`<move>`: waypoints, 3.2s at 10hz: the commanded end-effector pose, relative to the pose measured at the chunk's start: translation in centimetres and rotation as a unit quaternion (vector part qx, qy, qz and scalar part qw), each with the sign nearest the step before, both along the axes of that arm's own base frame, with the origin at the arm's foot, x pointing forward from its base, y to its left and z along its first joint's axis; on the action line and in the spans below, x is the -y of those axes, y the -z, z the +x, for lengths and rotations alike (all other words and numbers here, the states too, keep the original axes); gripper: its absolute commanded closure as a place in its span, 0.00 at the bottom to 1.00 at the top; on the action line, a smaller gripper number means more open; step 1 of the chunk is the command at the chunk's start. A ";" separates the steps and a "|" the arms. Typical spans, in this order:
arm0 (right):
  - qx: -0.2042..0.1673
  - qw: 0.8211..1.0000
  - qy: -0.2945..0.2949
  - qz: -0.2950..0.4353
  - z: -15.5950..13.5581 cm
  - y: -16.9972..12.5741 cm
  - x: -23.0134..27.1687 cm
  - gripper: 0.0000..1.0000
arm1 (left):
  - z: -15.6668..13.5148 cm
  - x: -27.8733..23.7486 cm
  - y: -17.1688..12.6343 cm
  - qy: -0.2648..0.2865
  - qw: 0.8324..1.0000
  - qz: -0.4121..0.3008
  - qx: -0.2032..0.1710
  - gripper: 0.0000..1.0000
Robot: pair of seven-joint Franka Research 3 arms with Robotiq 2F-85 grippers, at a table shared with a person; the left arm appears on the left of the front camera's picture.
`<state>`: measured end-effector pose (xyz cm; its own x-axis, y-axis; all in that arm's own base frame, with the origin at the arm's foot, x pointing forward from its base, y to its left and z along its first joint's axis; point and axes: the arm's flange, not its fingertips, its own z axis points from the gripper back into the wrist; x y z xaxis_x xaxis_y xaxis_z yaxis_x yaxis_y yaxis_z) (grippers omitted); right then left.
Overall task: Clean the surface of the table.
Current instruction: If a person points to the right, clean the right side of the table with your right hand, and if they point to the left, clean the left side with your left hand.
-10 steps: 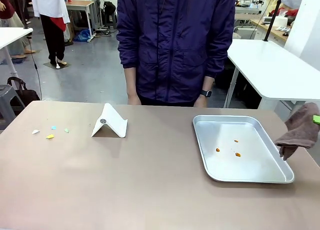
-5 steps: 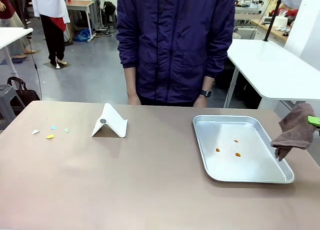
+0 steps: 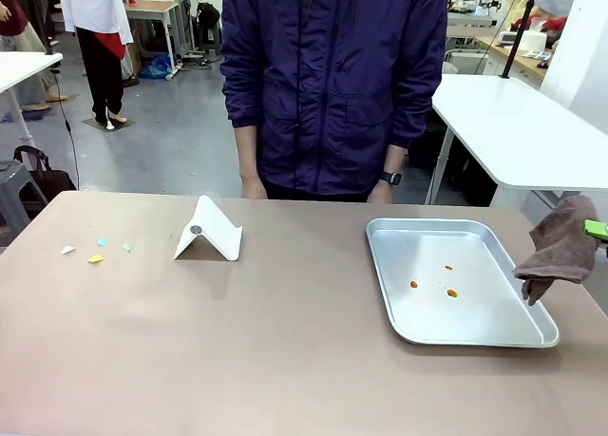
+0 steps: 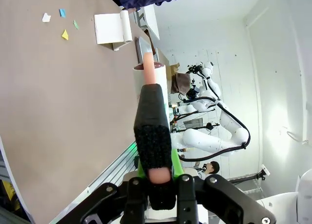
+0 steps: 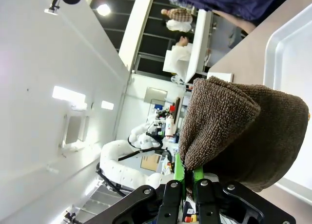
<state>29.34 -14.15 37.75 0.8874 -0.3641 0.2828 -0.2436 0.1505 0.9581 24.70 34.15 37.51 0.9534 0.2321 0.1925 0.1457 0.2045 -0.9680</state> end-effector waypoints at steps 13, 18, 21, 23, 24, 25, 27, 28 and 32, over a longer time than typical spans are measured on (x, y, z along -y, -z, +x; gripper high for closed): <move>-0.004 1.000 0.003 0.004 0.2 -0.3 -0.1 1.00 | -0.3 0.1 -0.4 0.003 1.000 -0.007 0.003 0.94; -0.004 1.000 0.003 0.004 0.2 -0.3 -0.1 1.00 | 2.0 0.6 -0.2 -0.027 0.998 0.044 -0.031 0.79; -0.004 1.000 0.003 0.004 0.2 -0.3 -0.1 1.00 | 6.8 1.6 -0.3 -0.071 0.993 0.088 -0.045 0.79; -0.004 1.000 0.003 0.004 0.2 -0.3 -0.1 1.00 | 10.1 2.1 0.6 -0.086 0.987 0.109 -0.077 0.79; -0.004 1.000 0.003 0.004 0.2 -0.3 -0.1 1.00 | 11.4 2.1 1.1 -0.087 0.985 0.113 -0.092 0.79; -0.004 1.000 0.003 0.004 0.2 -0.3 -0.1 1.00 | 12.7 1.8 1.6 -0.092 0.984 0.108 -0.109 0.79; -0.004 1.000 0.003 0.004 0.2 -0.3 -0.1 1.00 | 14.6 1.9 2.8 -0.107 0.979 0.116 -0.129 0.79; -0.004 1.000 0.003 0.004 0.2 -0.3 -0.1 1.00 | 15.1 2.0 3.2 -0.109 0.977 0.120 -0.138 0.79; -0.004 1.000 0.003 0.004 0.2 -0.3 -0.1 1.00 | 16.5 2.4 4.3 -0.107 0.974 0.137 -0.148 0.79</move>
